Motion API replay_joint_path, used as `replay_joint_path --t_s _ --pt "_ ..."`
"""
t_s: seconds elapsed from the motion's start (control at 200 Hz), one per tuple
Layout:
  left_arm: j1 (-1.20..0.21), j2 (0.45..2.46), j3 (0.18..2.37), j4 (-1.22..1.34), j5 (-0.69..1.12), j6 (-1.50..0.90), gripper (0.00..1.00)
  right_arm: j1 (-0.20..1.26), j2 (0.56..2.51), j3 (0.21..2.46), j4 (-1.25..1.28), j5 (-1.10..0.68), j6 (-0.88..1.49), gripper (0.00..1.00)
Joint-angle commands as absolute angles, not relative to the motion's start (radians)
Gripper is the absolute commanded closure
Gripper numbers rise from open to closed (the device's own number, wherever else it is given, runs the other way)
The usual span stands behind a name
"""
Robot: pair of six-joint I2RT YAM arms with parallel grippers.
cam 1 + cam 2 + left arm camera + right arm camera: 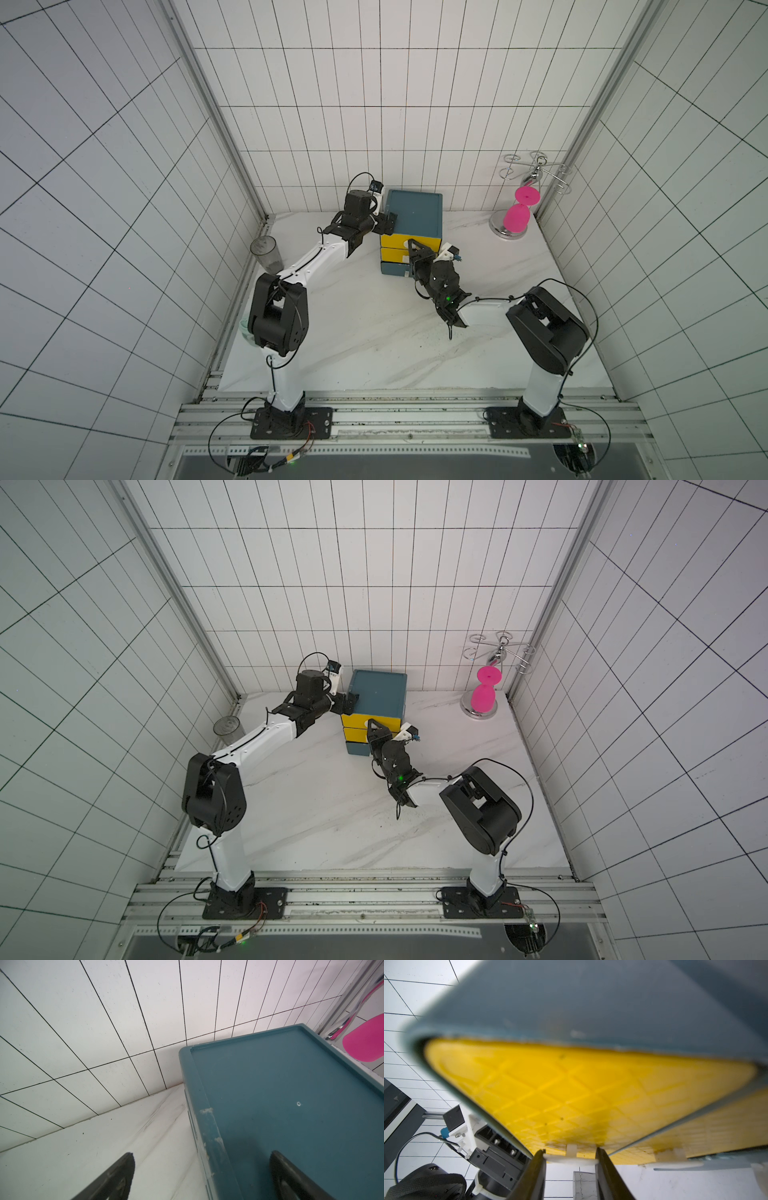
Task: Take the postcards out of the drawer
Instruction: Open the drawer in the storage box.
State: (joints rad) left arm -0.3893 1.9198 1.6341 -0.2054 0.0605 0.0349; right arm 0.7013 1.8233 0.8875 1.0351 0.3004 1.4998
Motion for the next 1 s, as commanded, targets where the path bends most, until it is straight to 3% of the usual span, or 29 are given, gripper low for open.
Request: replay_joint_path --t_s 0.0,0.995 --pt "-0.393 1.914 1.613 -0.238 0.057 0.053 0.01 0.710 1.810 0.875 1.092 0.319 1.502 0.64" --pt "-0.385 1.947 1.640 -0.242 0.054 0.044 0.01 0.895 1.619 0.613 1.123 0.345 1.528 0.67"
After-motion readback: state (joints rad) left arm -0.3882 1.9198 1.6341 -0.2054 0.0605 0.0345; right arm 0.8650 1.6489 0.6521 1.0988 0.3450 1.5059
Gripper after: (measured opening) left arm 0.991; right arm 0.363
